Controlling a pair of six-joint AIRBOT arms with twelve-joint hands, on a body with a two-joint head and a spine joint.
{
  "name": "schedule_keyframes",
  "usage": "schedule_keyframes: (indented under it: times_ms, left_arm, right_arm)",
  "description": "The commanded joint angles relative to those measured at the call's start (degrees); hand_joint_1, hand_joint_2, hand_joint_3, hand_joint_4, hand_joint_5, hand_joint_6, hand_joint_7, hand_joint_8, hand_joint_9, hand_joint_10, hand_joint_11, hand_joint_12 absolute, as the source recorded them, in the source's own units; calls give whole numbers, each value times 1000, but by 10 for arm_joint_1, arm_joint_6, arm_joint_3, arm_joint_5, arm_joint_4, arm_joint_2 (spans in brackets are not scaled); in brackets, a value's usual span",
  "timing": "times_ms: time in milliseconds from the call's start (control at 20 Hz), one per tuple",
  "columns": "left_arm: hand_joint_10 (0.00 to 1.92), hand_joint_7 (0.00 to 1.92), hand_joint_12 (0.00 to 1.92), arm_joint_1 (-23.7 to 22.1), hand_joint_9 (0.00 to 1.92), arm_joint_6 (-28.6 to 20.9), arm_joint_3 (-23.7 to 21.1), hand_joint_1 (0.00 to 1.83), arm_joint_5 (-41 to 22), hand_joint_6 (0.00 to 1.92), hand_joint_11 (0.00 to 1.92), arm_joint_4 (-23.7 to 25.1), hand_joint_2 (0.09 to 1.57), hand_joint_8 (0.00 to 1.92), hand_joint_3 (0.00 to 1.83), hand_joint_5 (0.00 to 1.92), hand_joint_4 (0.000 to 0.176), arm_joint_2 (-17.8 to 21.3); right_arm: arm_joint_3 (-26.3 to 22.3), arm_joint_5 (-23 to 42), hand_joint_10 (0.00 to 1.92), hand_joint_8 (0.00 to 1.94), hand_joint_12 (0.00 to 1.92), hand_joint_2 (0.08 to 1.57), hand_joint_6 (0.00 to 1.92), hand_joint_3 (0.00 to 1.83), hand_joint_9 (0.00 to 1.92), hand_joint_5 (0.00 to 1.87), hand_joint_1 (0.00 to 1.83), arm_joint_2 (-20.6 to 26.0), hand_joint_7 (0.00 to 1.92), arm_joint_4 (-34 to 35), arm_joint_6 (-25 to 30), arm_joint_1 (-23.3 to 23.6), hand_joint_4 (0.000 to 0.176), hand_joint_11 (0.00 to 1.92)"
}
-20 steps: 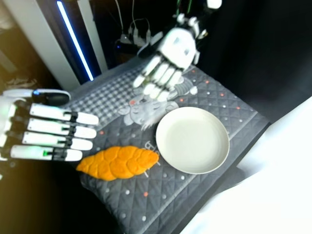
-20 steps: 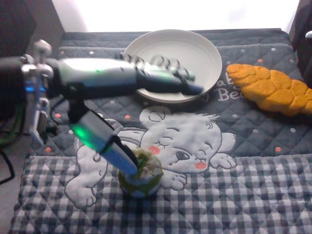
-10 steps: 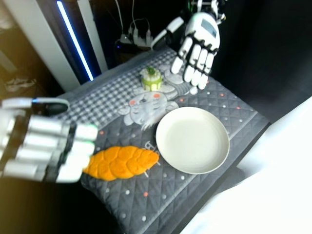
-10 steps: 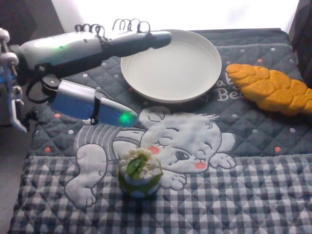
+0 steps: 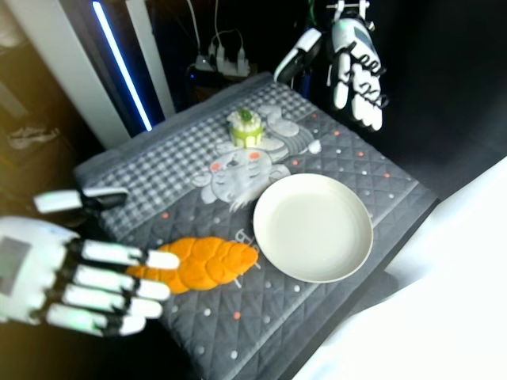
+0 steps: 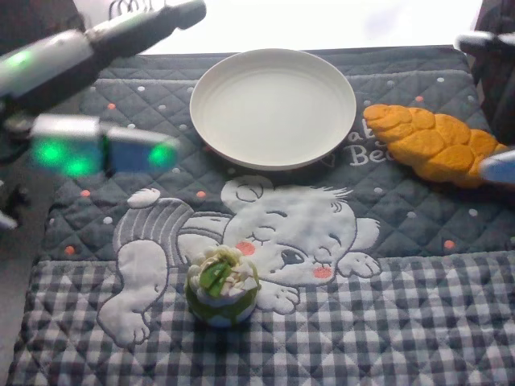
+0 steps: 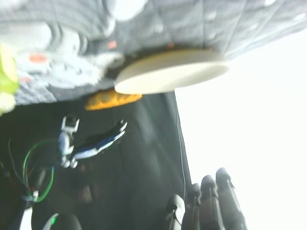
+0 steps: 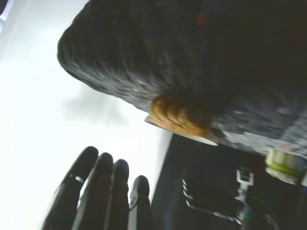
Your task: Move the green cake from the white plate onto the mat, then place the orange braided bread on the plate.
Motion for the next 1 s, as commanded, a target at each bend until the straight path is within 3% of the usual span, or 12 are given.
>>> schedule_keyframes:
  times_ms: [0,50,150,250,450,500,550,600,650,750,800,950]
  left_arm:
    - [0,0,0,6,0,0,0,471,-81,0,0,-41,982,0,8,0,102,13]
    - [0,0,0,14,0,0,-3,471,-90,0,0,-51,982,0,7,0,102,16]
    - [0,0,0,13,0,3,-3,471,-93,0,0,-56,982,0,7,0,102,15]
    - [0,0,0,13,0,6,-4,471,-99,0,0,-58,983,0,6,0,102,14]
    - [0,0,0,15,0,7,-8,471,-104,0,0,-58,983,0,5,0,102,14]
    - [0,21,0,17,0,7,-9,487,-105,7,0,-58,899,2,0,73,161,14]
    - [0,18,0,18,0,7,-9,635,-106,2,0,-58,917,0,5,49,144,14]
    - [0,3,0,20,0,7,-10,717,-106,0,0,-59,898,0,0,9,151,14]
    - [0,0,0,23,0,7,-11,686,-109,3,0,-60,927,0,9,11,151,14]
    - [0,0,2,28,0,7,-12,685,-114,13,5,-64,911,0,1,41,170,15]
    - [0,31,8,30,0,7,-12,701,-116,13,18,-66,914,11,1,50,175,15]
    - [4,69,52,35,31,6,-14,602,-123,6,77,-69,883,4,0,88,167,15]
  right_arm:
    - [5,17,0,0,982,673,0,0,336,130,602,-7,311,-8,3,11,171,2]
    - [8,5,3,4,973,658,0,0,335,121,588,-13,315,-15,3,19,175,7]
    - [13,-12,15,7,953,636,4,0,397,154,578,-18,365,-17,3,21,156,96]
    - [29,-33,32,8,1012,630,0,0,509,154,555,-33,443,-18,3,21,168,186]
    - [43,-50,27,3,1109,660,9,5,568,203,503,-42,495,-15,5,21,176,167]
    - [45,-52,19,1,1063,667,2,2,568,209,511,-42,494,-15,8,21,176,175]
    - [47,-56,17,1,1053,675,2,3,570,213,486,-42,496,-14,8,21,176,182]
    - [48,-60,3,0,1036,667,2,0,517,216,493,-42,475,-14,8,21,176,164]
    - [49,-64,0,0,1026,667,2,0,465,216,483,-42,445,-14,8,21,176,146]
    - [51,-69,3,5,1011,685,10,5,438,246,495,-45,440,-14,8,21,176,114]
    - [53,-71,4,3,963,692,3,1,450,269,513,-47,472,-14,8,21,167,122]
    - [58,-84,5,3,926,672,0,0,472,286,688,-52,512,-14,8,21,170,183]
